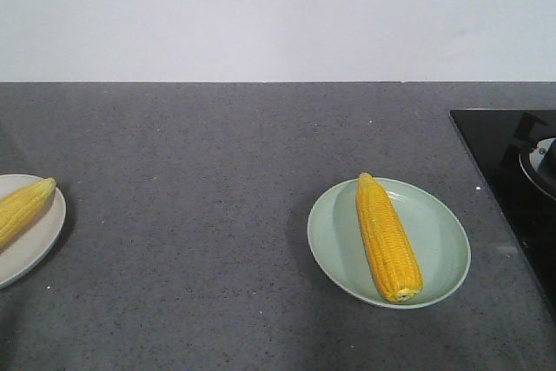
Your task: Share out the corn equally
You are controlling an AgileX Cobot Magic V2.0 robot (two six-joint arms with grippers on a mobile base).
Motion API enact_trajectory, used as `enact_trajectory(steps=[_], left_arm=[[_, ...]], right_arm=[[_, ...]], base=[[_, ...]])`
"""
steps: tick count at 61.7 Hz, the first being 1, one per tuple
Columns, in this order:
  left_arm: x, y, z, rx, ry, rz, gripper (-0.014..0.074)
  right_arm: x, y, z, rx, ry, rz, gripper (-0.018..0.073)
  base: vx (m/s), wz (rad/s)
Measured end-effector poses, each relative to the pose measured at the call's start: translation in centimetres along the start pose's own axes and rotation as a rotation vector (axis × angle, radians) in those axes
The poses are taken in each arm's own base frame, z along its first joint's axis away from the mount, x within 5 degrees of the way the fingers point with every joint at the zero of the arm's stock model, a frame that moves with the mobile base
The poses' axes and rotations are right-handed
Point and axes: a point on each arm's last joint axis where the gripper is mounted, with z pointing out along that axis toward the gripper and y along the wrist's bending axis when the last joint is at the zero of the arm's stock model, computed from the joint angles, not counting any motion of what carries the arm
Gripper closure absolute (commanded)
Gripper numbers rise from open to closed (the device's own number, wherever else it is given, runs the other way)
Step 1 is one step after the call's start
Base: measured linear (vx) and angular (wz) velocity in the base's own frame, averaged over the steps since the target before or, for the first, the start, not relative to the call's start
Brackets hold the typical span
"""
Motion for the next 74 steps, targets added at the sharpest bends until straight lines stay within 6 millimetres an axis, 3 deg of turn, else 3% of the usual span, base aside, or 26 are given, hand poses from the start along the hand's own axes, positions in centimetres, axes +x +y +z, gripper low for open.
enact_trajectory(steps=[74], left_arm=[[0.00,0.00,0.00,0.000,0.000,0.000,0.0603]], right_arm=[[0.00,0.00,0.00,0.000,0.000,-0.024,0.0561]], base=[[0.00,0.00]])
